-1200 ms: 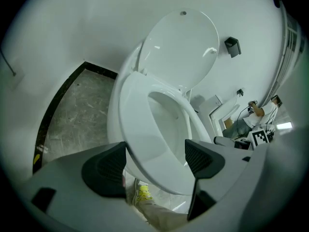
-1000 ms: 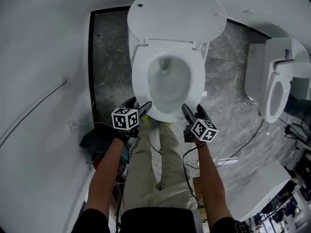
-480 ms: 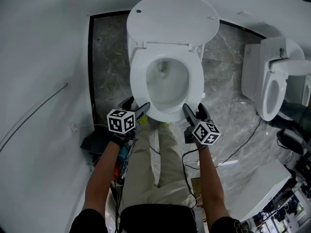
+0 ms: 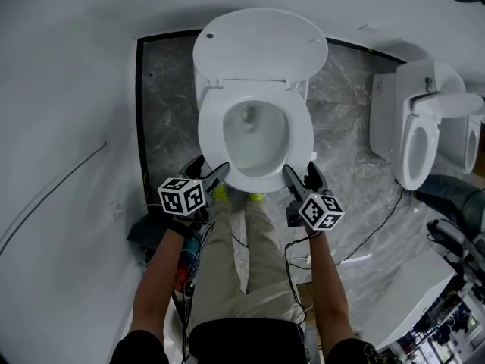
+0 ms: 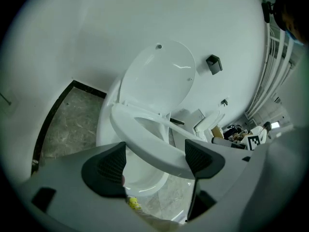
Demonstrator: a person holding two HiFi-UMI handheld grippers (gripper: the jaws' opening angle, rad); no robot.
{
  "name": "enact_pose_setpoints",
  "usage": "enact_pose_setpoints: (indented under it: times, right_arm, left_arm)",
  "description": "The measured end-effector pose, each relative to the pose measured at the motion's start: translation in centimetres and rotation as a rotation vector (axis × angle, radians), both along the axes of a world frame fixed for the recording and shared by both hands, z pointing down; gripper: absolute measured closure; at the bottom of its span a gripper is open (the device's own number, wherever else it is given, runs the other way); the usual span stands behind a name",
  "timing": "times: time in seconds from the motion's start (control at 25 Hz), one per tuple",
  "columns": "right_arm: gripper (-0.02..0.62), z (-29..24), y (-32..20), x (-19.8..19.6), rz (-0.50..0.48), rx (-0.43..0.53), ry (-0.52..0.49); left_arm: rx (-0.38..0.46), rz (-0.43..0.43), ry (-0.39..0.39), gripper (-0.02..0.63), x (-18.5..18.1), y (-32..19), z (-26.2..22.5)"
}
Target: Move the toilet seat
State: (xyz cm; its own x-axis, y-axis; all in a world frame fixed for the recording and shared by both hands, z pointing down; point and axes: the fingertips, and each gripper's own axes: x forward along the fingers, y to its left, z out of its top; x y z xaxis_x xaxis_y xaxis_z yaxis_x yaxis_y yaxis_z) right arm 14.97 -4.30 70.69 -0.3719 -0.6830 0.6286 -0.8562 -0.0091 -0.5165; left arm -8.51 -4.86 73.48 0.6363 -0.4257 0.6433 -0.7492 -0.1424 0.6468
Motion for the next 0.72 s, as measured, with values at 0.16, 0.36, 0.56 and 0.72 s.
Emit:
enact_pose_setpoints:
  times: [0.16, 0.36, 0.56, 0.72]
  right_arm:
    - [0.184, -1.5, -1.4, 0.2, 0.022, 0.028, -0.013]
    - [0.184, -3.5, -3.0, 0.4, 0.077, 0.058, -0.069]
    - [0.184, -5.0, -4.7, 0.6, 0.131, 0.082, -0.121]
    - [0.184, -6.0, -5.7, 0.9, 0.163, 0.098, -0.149]
  left_arm:
    - [-0.003, -0.039, 0.031, 0.221, 0.0, -1.5, -1.4]
    - [-0.007, -0.104, 0.084, 0.216, -0.2, -3.2, -3.2]
    - [0.001, -0.169, 0.135, 0.21, -0.6, -4.8, -4.5]
    - [0.009, -0.216, 0.163, 0.207, -0.7, -5.9, -5.5]
